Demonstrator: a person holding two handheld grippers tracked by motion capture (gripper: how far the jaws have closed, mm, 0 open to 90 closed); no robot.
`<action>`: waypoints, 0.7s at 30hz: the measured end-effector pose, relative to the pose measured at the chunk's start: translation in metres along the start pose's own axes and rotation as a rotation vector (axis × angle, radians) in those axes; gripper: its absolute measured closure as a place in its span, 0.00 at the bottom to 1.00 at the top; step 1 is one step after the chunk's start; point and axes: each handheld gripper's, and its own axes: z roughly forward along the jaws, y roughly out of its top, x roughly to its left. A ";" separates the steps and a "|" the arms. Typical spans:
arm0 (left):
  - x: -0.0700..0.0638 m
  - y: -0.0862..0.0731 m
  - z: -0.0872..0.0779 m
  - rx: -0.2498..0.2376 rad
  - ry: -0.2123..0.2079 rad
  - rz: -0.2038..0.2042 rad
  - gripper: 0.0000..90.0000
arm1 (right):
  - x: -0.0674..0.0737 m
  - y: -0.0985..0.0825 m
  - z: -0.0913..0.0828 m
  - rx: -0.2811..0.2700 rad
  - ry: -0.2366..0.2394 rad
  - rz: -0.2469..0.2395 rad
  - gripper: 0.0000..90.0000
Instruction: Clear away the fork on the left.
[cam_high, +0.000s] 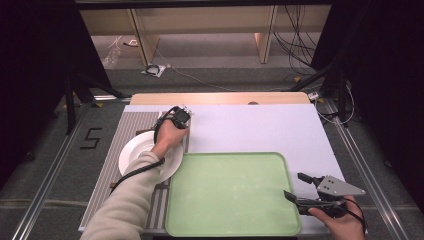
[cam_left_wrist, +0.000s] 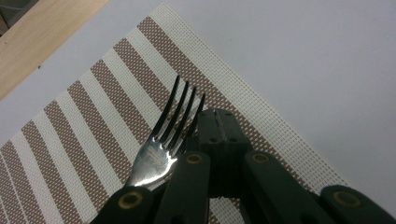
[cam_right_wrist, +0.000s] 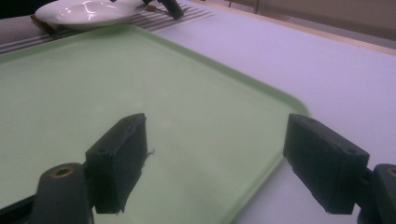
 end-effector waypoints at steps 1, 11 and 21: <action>0.001 0.000 0.001 0.000 0.002 -0.002 1.00 | 0.000 0.000 0.000 0.001 -0.001 0.001 0.25; 0.007 0.008 0.007 0.010 0.015 -0.017 1.00 | 0.000 0.000 0.000 0.002 -0.001 0.003 0.25; 0.012 0.011 0.011 0.004 0.022 -0.033 1.00 | 0.000 0.000 -0.001 0.008 -0.004 0.002 0.25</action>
